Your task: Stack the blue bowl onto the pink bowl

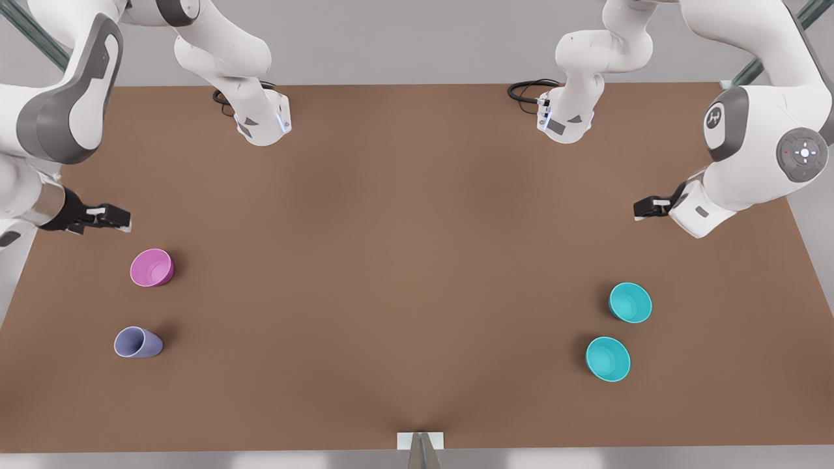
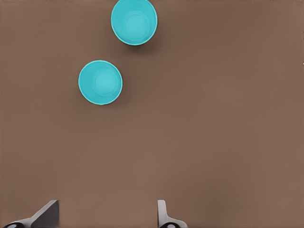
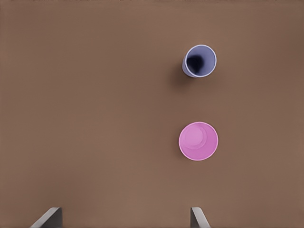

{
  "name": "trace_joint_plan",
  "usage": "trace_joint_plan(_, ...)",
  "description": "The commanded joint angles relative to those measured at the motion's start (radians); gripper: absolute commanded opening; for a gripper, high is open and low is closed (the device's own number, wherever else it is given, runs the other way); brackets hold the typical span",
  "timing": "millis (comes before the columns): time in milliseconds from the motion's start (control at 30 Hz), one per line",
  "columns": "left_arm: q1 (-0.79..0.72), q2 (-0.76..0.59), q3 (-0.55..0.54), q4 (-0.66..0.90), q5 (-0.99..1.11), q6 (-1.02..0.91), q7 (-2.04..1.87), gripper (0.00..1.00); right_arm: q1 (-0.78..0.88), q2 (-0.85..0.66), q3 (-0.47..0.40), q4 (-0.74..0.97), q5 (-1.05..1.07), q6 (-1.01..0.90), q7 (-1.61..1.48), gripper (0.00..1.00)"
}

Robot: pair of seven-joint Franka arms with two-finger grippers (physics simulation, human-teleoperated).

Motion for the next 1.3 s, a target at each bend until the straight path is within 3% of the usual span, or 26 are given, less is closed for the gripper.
trace_joint_plan(0,-0.007,-0.001,0.001,0.000,0.002,0.021,-0.007,1.00,0.000,0.006,0.001,0.003,0.001,0.029,-0.083,1.00)
trace_joint_plan(67,-0.007,-0.001,0.001,0.002,0.002,0.021,-0.007,1.00,-0.003,0.017,-0.002,0.012,0.000,0.026,-0.094,1.00)
trace_joint_plan(167,-0.006,-0.001,0.001,0.002,0.002,0.021,-0.006,1.00,-0.118,0.148,-0.002,-0.020,-0.014,0.072,-0.157,1.00)
trace_joint_plan(200,-0.003,-0.001,0.001,0.002,0.002,0.021,-0.006,1.00,-0.121,0.176,0.000,-0.049,-0.083,0.181,-0.208,1.00)
trace_joint_plan(367,0.008,-0.001,0.002,0.000,0.002,0.021,-0.006,1.00,-0.244,0.187,0.003,-0.367,-0.023,0.600,-0.297,1.00)
trace_joint_plan(533,0.023,0.005,0.001,0.002,0.000,0.021,-0.004,1.00,-0.339,0.190,0.003,-0.558,0.083,0.858,-0.418,1.00)
trace_joint_plan(833,0.031,0.005,0.001,0.000,0.003,0.021,-0.004,1.00,-0.377,0.261,0.003,-0.620,0.116,0.973,-0.449,1.00)
trace_joint_plan(1267,0.043,0.014,0.001,0.000,0.002,0.016,-0.004,1.00,-0.388,0.334,0.003,-0.609,0.161,0.980,-0.449,1.00)
